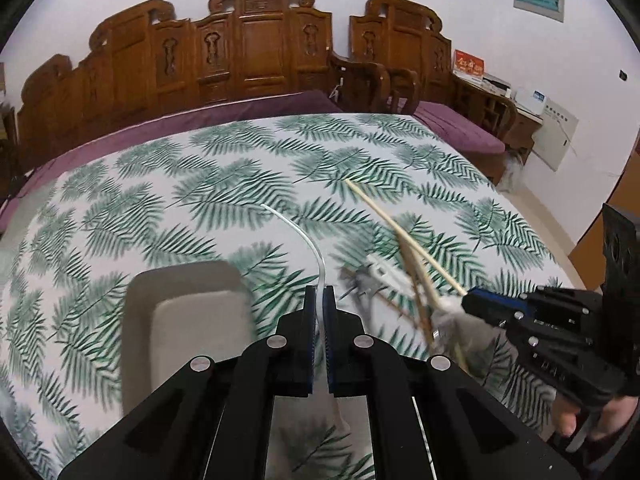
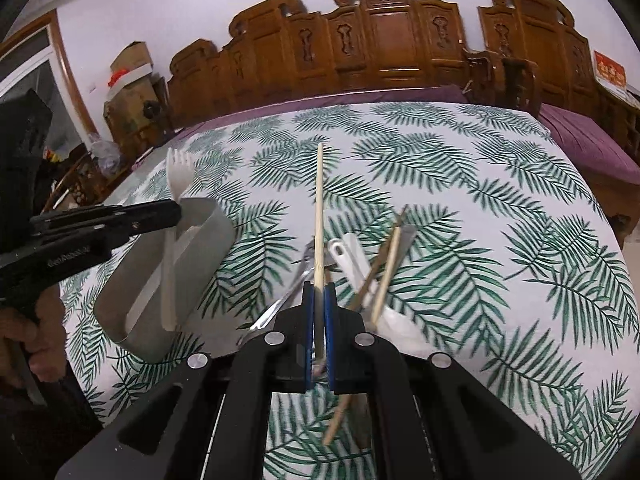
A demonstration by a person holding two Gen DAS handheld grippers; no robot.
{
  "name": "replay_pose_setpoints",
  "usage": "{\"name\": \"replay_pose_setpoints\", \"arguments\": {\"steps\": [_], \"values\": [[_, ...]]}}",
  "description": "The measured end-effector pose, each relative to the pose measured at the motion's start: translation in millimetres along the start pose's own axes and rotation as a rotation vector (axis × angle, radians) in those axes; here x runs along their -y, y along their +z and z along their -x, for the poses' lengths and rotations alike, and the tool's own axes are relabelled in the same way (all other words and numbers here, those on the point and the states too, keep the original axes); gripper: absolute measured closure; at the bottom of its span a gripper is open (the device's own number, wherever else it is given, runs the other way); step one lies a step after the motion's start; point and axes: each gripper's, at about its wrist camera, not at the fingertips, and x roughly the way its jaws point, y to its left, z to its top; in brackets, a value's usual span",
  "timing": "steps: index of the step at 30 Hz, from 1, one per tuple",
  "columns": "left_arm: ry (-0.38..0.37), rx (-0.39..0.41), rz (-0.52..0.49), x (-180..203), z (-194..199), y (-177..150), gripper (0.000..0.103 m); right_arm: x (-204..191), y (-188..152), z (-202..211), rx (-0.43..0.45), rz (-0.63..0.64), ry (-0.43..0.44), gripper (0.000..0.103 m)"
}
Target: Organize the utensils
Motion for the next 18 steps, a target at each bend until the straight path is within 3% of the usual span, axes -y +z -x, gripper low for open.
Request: {"name": "replay_pose_setpoints", "arguments": {"steps": [18], "values": [[0.007, 0.005, 0.08, -81.5, 15.2, -35.3, 0.1, -40.5, -7.6, -15.4, -0.012, 0.049, -0.038, 0.097]]}}
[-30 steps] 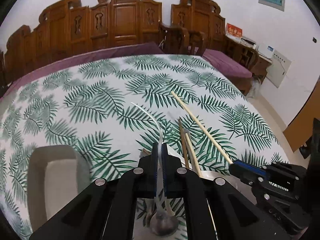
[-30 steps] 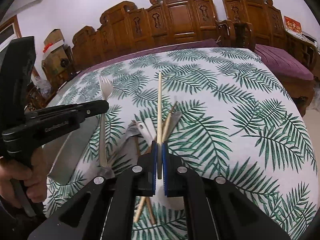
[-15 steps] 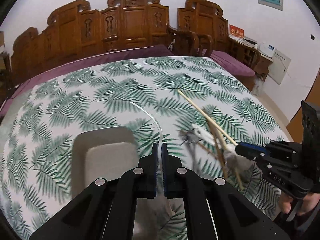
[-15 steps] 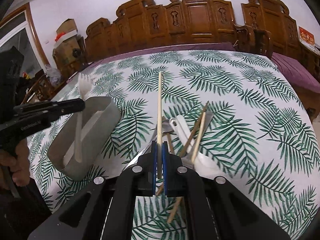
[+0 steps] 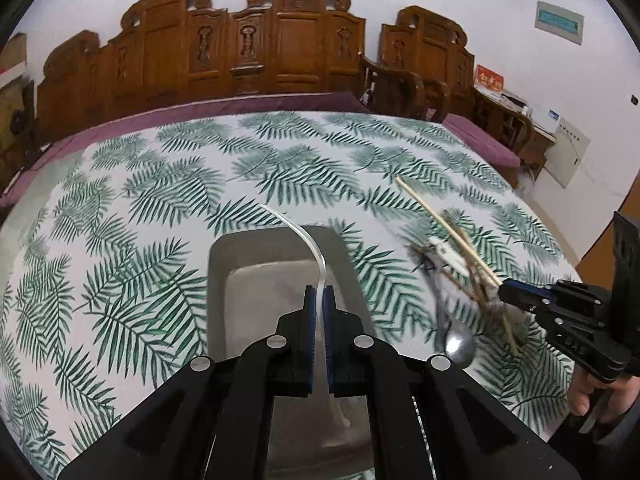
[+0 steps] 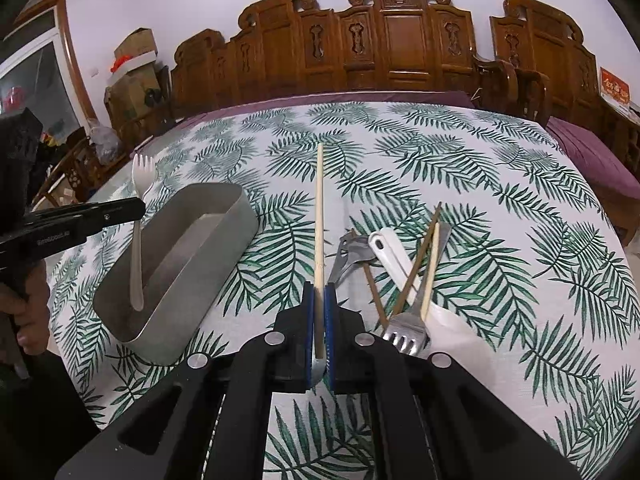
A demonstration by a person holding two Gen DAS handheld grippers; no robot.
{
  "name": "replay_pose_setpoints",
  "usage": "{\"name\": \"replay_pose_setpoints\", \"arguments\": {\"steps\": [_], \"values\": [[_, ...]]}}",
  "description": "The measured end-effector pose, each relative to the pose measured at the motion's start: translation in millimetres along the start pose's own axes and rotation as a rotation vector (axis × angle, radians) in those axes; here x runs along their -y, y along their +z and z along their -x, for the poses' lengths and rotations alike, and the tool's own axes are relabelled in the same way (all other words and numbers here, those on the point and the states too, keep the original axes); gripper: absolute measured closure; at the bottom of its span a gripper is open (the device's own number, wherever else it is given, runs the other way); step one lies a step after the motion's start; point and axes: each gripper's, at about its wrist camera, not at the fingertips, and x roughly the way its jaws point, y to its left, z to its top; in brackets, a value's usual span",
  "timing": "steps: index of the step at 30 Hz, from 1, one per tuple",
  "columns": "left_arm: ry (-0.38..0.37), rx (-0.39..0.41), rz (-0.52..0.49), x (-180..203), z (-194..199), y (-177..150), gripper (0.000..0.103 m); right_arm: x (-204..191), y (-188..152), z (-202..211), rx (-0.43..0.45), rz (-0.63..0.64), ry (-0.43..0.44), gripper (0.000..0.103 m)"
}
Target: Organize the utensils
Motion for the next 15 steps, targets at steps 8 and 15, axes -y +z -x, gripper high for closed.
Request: {"name": "replay_pose_setpoints", "arguments": {"steps": [8, 15], "values": [[-0.01, -0.106, 0.009, -9.7, -27.2, -12.6, 0.1, -15.1, 0.4, -10.1, -0.016, 0.018, 0.014, 0.097], [0.008, -0.108, -0.008, -10.0, -26.8, -15.3, 0.096, -25.6, 1.6, -13.1, -0.02, 0.024, 0.029, 0.097]]}}
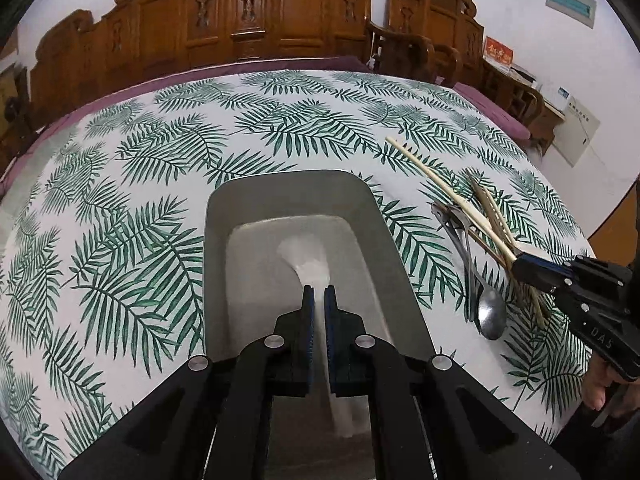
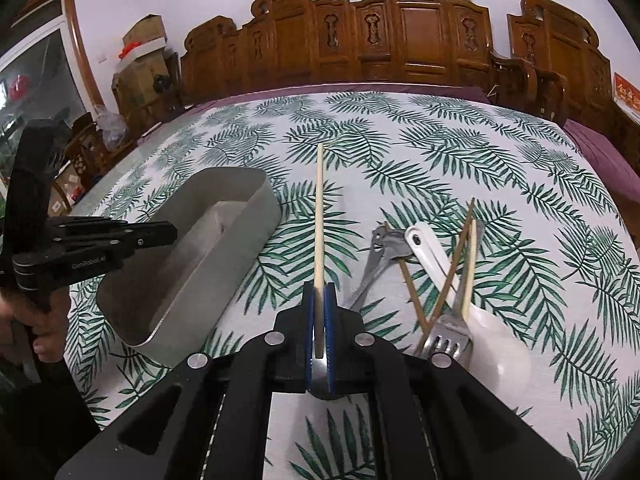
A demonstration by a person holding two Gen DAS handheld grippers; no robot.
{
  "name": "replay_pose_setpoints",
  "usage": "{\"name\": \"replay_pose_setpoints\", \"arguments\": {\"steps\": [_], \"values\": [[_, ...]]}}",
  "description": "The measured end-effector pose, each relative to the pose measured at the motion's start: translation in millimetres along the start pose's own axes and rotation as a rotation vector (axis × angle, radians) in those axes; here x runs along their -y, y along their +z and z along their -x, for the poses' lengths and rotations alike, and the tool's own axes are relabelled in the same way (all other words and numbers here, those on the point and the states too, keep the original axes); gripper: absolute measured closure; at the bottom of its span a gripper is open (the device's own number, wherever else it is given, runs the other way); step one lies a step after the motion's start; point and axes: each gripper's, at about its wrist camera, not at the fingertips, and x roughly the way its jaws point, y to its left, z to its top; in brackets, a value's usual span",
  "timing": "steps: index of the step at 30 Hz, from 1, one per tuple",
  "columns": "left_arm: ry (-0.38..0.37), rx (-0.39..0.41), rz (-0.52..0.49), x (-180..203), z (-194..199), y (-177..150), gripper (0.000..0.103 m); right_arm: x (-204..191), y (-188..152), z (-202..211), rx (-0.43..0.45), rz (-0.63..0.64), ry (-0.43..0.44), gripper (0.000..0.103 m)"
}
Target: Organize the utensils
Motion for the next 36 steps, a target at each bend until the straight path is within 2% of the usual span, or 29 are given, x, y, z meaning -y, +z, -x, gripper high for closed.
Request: {"name": "replay_pose_setpoints", "arguments": {"steps": [2, 4, 9, 11, 14, 19, 20, 21, 28, 36], "values": [[0.006, 0.013, 0.001, -0.9, 3.9, -0.2, 0.087, -4.6, -0.4, 3.5, 0.008, -0.005, 0.008, 0.097], [0.008, 0.031, 0.001, -1.9, 10.4, 0.1, 0.084, -10.3, -0.4, 8.3, 0.017, -0.012, 0.02, 0.097], [0.026, 0.088, 0.01, -11.3, 31.5, -0.4, 0.069, -33.8, -0.2, 17.8, 0.03, 0.008, 0.041, 0.097], [0.038, 0.105, 0.015, -15.6, 37.8, 0.0, 0.054, -43.7, 0.6, 19.1, 0.03, 0.015, 0.054, 0.097], [0.063, 0.133, 0.024, -25.5, 47.5, 1.2, 0.041, -54.4, 3.1, 15.0, 0.013, 0.017, 0.06, 0.097], [0.063, 0.171, 0.064, -46.2, 63.1, 1.7, 0.039, -73.2, 10.5, 7.9, -0.013, 0.02, 0.081, 0.097], [0.066, 0.18, 0.069, -49.6, 66.2, 1.7, 0.029, -75.6, 11.3, 5.9, -0.017, 0.022, 0.08, 0.097], [0.072, 0.192, 0.072, -52.4, 69.6, 1.5, 0.026, -80.0, 12.3, 1.7, -0.029, 0.019, 0.08, 0.097], [0.093, 0.222, 0.101, -71.9, 81.4, 1.7, 0.025, -102.3, 12.0, -25.0, -0.102, 0.008, 0.08, 0.097], [0.098, 0.229, 0.108, -76.5, 85.0, 0.8, 0.025, -109.2, 18.0, -46.6, -0.162, -0.073, 0.108, 0.097]]}}
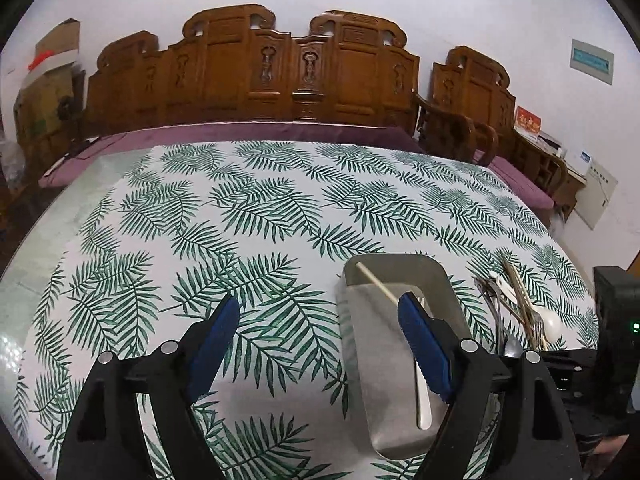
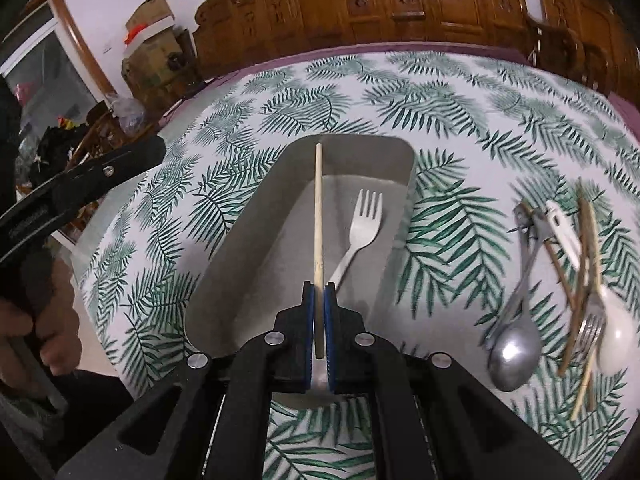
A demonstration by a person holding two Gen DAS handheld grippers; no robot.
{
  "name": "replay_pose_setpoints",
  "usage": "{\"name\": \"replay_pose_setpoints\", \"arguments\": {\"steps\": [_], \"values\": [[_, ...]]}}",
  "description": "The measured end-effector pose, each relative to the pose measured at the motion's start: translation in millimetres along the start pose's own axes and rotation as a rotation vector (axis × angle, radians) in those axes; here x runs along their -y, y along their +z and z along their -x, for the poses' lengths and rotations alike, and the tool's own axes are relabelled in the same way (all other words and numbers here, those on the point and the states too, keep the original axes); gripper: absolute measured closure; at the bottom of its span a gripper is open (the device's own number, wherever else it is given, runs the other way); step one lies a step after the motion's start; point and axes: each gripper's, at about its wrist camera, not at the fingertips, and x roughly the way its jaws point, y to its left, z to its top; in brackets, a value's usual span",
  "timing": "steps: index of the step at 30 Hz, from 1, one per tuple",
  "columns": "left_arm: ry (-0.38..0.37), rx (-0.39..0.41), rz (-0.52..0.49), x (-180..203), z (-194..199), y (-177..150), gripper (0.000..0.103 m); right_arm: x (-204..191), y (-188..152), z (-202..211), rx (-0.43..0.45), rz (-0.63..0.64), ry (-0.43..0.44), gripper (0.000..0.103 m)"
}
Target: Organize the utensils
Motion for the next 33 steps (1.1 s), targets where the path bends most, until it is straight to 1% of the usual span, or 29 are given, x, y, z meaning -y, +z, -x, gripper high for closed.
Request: {"name": "replay_pose_setpoints", "arguments": {"steps": [3, 4, 9, 11, 13, 17, 21, 25, 30, 31, 33], "values": [[-0.006, 0.008, -0.002, 0.8, 2.0, 0.0, 0.025, -3.5, -1.1, -5.5, -0.011, 0.004, 0.015, 0.096], [-0.005, 0.009, -0.003, 0.7, 1.9, -0.3, 0.025, -5.3, -1.5, -7.0, -0.009, 0.007, 0.033, 0.094], [-0.004, 0.005, -0.005, 2.4, 1.1, -0.8, 0.025, -10.0, -1.8, -4.5, 0.017, 0.035, 0.077, 0.093], [-0.005, 0.003, -0.009, 4.3, 0.5, -1.1, 0.025, -6.6, -0.7, 0.4, 0.03, 0.041, 0.078, 0.093], [-0.008, 0.002, -0.011, 7.0, 0.1, -0.8, 0.025, -0.6, -0.4, 11.6, 0.061, 0.059, 0.066, 0.093], [-0.032, 0.001, -0.02, 18.5, -1.7, -1.0, 0.025, 23.5, 1.4, 38.8, 0.122, 0.08, 0.004, 0.093], [-0.067, 0.018, -0.049, 39.8, -1.0, -0.3, 0.025, 57.6, 3.2, 68.9, 0.182, 0.087, -0.099, 0.093], [-0.115, 0.028, -0.069, 61.4, -0.3, -0.4, 0.025, 91.6, 2.5, 88.6, 0.208, 0.071, -0.181, 0.093], [-0.156, 0.018, -0.1, 89.1, -4.1, -4.4, 0.025, 127.7, -6.0, 98.3, 0.224, 0.053, -0.28, 0.093], [-0.162, 0.014, -0.105, 93.5, -4.8, -5.5, 0.025, 134.5, -9.3, 99.8, 0.226, 0.046, -0.293, 0.091], [-0.177, 0.005, -0.12, 104.7, -6.8, -8.3, 0.025, 148.0, -16.4, 99.9, 0.224, 0.024, -0.316, 0.086]]}}
